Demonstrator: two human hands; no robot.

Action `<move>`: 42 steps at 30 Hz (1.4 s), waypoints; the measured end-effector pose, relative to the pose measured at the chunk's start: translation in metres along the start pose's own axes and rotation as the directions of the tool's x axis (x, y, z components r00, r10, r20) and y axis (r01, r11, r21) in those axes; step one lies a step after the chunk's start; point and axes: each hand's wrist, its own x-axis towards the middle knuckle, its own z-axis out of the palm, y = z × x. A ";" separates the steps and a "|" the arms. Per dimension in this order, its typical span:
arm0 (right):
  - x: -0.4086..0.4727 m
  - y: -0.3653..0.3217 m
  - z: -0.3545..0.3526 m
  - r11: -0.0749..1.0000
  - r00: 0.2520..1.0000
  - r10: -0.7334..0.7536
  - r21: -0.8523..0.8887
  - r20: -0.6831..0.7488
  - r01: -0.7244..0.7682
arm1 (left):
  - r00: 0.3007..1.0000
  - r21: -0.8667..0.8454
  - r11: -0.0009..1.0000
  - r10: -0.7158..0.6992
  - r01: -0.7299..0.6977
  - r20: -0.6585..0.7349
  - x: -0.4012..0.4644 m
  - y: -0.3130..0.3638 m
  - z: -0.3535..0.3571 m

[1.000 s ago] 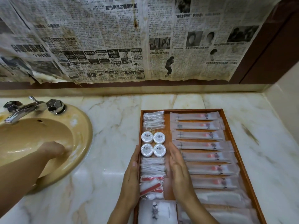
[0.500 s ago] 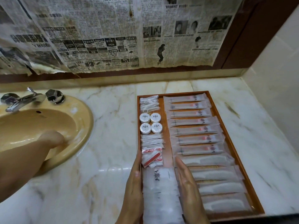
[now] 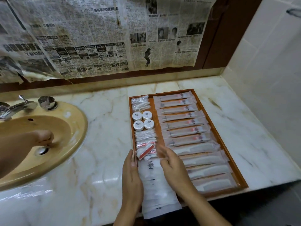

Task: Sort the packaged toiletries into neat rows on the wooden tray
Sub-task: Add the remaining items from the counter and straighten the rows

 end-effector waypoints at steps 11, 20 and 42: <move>0.064 -0.041 0.009 0.990 0.995 0.088 -0.115 0.036 -0.084 | 0.995 0.112 0.991 0.068 -0.076 0.079 0.005 -0.008 0.002; 0.050 -0.051 0.008 0.997 0.998 0.055 -0.055 0.005 -0.055 | 0.990 0.113 0.990 0.074 -0.087 0.118 0.023 -0.003 -0.005; -0.006 0.025 -0.141 0.902 0.843 0.254 -0.198 -0.475 -0.384 | 0.982 0.043 0.994 -0.106 0.101 0.158 0.024 -0.020 -0.026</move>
